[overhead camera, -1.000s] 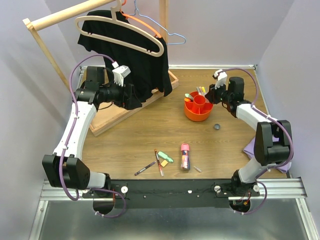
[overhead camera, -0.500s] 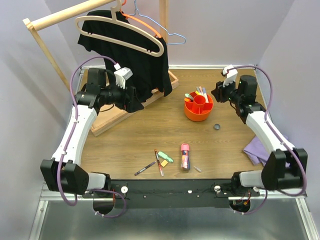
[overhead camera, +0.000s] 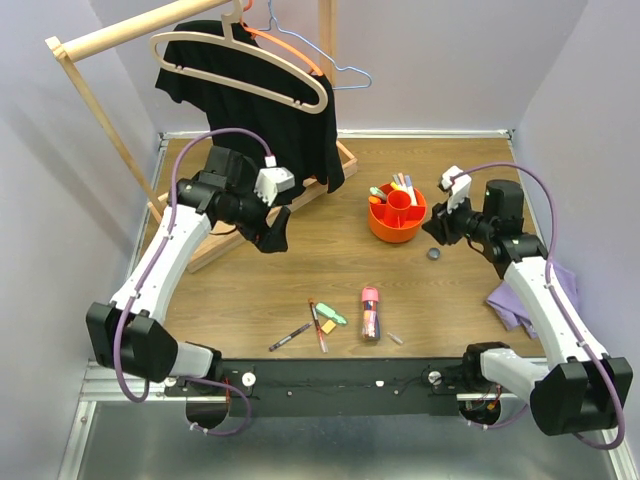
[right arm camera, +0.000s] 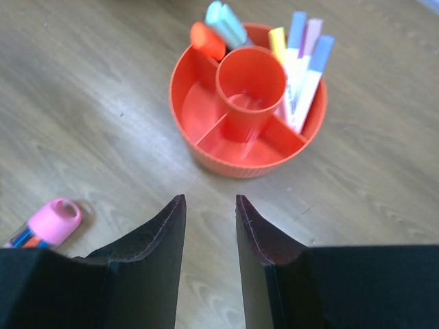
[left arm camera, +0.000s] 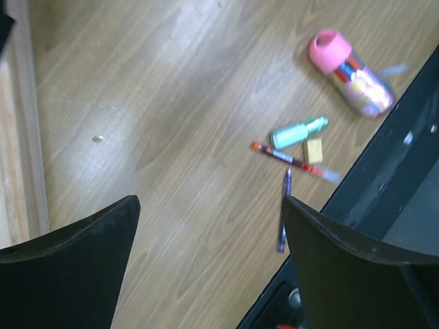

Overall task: Sort the stationery into containers
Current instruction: Pick up the stationery from the center of the board.

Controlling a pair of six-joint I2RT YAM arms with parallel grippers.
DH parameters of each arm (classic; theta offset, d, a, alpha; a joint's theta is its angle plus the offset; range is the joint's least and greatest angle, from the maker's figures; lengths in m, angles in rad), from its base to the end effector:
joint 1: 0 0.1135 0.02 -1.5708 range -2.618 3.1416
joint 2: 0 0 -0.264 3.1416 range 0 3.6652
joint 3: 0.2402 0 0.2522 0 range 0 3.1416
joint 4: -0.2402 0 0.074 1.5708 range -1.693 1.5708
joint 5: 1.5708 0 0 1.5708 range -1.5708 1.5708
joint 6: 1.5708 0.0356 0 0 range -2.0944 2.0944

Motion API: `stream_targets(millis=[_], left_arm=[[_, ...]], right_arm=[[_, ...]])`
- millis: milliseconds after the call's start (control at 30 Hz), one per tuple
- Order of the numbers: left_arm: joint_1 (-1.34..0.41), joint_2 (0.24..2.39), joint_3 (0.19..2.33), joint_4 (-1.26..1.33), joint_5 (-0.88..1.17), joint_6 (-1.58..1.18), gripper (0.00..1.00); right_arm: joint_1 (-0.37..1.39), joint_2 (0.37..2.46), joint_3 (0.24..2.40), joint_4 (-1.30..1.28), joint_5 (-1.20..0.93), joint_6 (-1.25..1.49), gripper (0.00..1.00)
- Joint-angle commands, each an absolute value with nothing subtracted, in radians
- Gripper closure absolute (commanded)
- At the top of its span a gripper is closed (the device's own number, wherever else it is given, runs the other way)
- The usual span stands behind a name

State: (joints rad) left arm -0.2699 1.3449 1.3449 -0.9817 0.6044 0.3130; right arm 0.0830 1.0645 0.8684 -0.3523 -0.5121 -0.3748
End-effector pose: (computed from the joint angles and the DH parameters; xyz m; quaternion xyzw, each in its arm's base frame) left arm 0.2483 -0.0897 0.3449 0.3453 0.8502 -0.2788 0.2832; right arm 0.2313 0.0367 0.3007 -0.3121 0.7936 0.1497 0.5004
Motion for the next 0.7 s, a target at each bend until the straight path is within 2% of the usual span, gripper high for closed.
stream_targets(millis=[0,100,133,167,467,600,667], left_arm=[[-0.325,1.382,1.382,-1.138,0.563,0.468,0.07],[-0.389,1.384,1.352,-1.157,0.554,0.523,0.07],[-0.402,1.381,1.341,-1.163,0.558,0.535,0.07],[-0.428,1.379,1.327,-1.169,0.563,0.552,0.01],[-0.486,1.269,1.154,-1.043,0.51,0.562,0.01],[-0.476,1.246,1.137,-1.011,0.445,0.537,0.01],[-0.457,1.227,1.109,-0.996,0.424,0.522,0.02]], right_arm=[[0.077,1.058,0.867,-0.461,-0.661,-0.455,0.57],[0.077,1.081,0.883,-0.546,-0.782,-0.5,0.55],[0.078,1.097,0.893,-0.575,-0.775,-0.496,0.55],[0.078,1.11,0.926,-0.595,-0.758,-0.495,0.54],[0.083,1.192,1.141,-0.873,-0.698,-0.718,0.51],[0.09,1.158,1.105,-0.885,-0.739,-0.839,0.51],[0.097,1.129,1.019,-0.81,-0.746,-0.858,0.5]])
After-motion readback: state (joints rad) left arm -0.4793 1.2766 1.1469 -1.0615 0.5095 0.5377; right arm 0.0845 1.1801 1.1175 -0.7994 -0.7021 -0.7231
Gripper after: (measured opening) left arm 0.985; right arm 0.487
